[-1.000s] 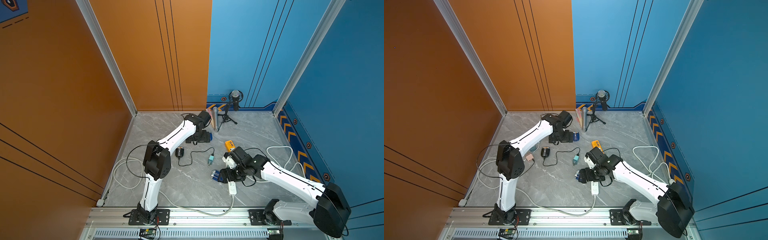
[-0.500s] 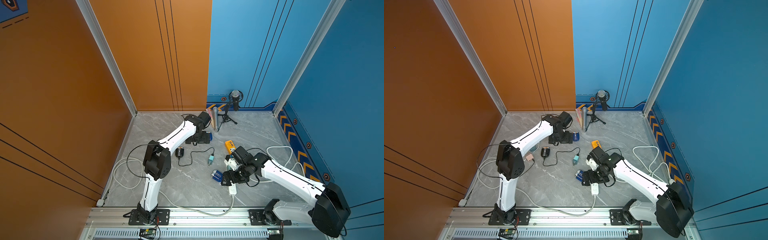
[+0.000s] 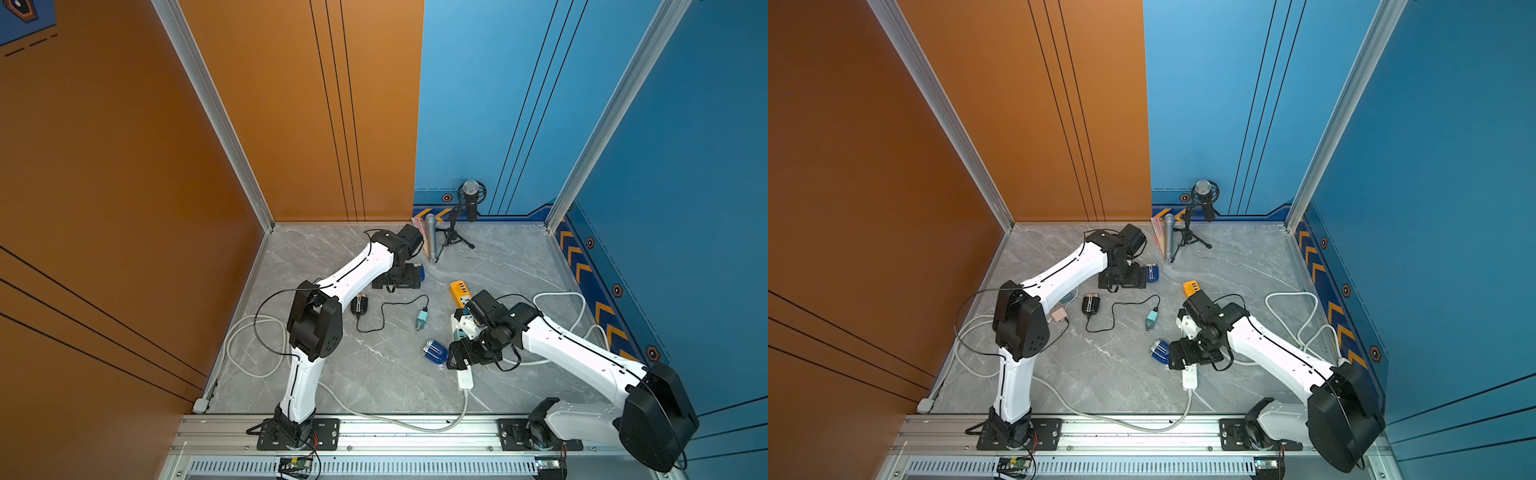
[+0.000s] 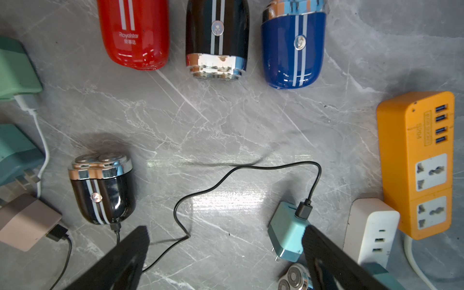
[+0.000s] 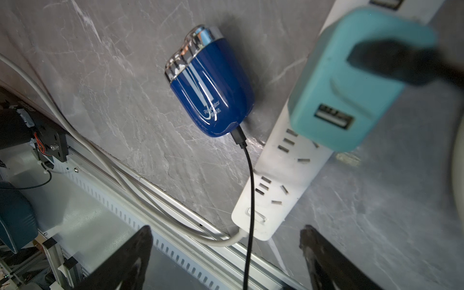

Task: Unplug the electric shaver
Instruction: Pick up the electric shaver from the center of the board.

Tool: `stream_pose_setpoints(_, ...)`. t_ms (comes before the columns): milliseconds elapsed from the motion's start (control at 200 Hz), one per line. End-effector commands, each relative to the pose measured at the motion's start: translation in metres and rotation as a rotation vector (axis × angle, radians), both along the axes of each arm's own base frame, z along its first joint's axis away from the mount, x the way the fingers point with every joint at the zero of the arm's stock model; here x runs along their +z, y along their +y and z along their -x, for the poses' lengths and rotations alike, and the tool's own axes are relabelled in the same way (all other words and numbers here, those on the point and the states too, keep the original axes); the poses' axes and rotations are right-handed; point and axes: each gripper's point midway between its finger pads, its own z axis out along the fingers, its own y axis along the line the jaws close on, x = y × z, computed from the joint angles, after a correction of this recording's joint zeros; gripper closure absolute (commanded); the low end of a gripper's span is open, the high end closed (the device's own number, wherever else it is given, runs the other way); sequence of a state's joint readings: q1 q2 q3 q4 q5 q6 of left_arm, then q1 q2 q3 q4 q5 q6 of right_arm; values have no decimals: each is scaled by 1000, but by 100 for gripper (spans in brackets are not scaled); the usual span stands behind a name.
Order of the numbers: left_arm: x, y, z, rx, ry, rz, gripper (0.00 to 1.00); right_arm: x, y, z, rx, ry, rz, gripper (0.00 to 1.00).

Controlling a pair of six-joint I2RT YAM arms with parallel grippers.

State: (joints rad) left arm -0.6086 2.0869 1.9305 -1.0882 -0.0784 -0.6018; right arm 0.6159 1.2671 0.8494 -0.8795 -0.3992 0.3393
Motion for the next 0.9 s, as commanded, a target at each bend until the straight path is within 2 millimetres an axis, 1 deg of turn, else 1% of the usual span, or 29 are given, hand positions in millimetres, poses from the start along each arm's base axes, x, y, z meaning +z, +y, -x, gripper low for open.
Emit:
stream_pose_setpoints(0,4,5,1,14,-12,-12,2,8,-18,5,-69,-7,57,6)
stream_pose_setpoints(90,5,10,1,31,-8,-7,2,19,-31,6,-118,-37,78,6)
stream_pose_setpoints(150,5,14,2,45,-3,-5,2,27,-37,3,-151,-68,76,6)
stream_pose_setpoints(250,3,22,3,64,11,-5,2,38,-38,-2,-173,-93,56,6)
stream_pose_setpoints(355,1,32,5,80,24,-8,2,50,-38,-8,-155,-121,66,6)
stream_pose_setpoints(485,-1,46,8,101,33,-20,2,79,-47,-30,-154,-238,98,6)
stream_pose_setpoints(590,-6,58,11,113,50,-34,2,105,-52,-55,-152,-329,144,6)
stream_pose_setpoints(661,-10,66,13,123,63,-48,2,122,-48,-72,-142,-378,155,7)
stream_pose_setpoints(776,-11,79,14,144,64,-67,2,149,-32,-97,-135,-446,132,7)
stream_pose_setpoints(851,-10,86,16,152,57,-88,2,158,-15,-108,-118,-476,107,7)
stream_pose_setpoints(896,-12,91,19,156,60,-104,2,159,-5,-113,-111,-486,94,7)
